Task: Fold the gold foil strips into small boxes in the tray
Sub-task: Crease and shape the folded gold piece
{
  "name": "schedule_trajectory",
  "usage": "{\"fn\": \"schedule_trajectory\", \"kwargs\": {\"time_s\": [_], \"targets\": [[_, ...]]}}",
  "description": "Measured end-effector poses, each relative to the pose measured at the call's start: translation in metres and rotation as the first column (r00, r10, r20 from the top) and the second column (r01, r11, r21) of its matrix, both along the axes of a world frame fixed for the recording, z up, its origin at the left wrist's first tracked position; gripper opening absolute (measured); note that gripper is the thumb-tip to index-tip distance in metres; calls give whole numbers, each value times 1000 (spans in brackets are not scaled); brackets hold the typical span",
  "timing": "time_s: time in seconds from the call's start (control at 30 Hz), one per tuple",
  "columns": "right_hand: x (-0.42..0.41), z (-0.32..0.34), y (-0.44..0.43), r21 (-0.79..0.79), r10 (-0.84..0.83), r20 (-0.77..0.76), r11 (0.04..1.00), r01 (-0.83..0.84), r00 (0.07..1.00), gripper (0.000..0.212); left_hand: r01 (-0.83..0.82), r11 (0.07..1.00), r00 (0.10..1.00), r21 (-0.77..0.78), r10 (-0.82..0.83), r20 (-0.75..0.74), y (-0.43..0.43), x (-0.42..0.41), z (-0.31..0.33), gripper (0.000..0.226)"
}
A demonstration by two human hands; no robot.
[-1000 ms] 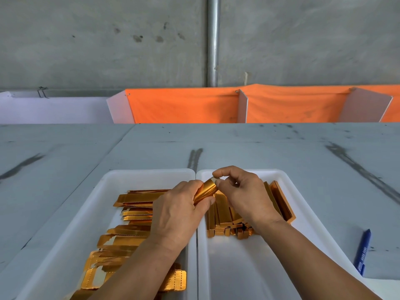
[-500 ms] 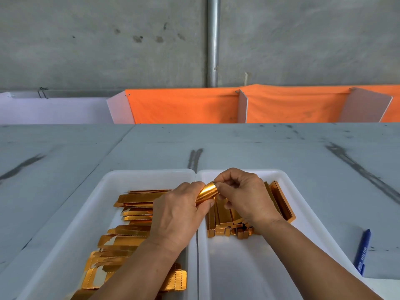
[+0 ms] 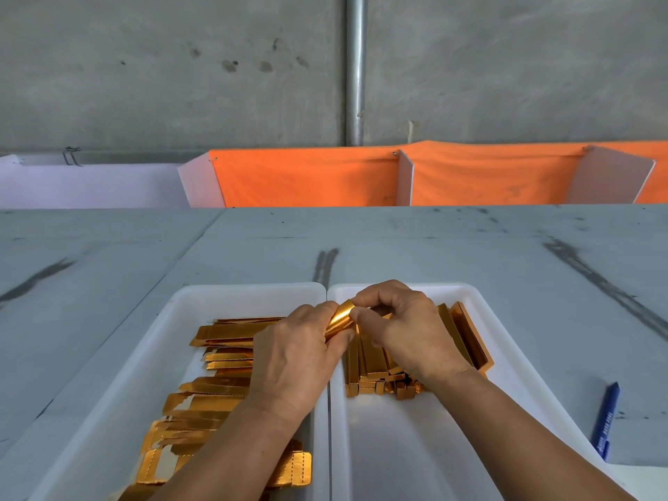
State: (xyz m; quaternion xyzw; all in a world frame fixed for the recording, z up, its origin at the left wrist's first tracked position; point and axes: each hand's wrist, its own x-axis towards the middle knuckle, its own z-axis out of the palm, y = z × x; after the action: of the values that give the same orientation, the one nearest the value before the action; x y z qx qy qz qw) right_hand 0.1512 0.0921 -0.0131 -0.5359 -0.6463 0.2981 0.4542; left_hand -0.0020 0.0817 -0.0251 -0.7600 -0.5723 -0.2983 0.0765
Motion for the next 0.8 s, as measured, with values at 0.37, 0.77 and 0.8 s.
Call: {"fn": "schedule_trajectory", "kwargs": {"time_s": [0.37,0.77,0.8], "targets": [[-2,-5,4,-30,-74,-8,997,73,997,18,6,1000,999,3,-5,-50,-1,2,0,46],[0,2,1,-255,-1,-235,965,-61,972,6,0,999,999,34,2,-48,-3,3,1,39],[0,2,1,-261,11,-245,962,-77,970,7,2,999,999,34,-1,-44,-3,3,1,39]]}}
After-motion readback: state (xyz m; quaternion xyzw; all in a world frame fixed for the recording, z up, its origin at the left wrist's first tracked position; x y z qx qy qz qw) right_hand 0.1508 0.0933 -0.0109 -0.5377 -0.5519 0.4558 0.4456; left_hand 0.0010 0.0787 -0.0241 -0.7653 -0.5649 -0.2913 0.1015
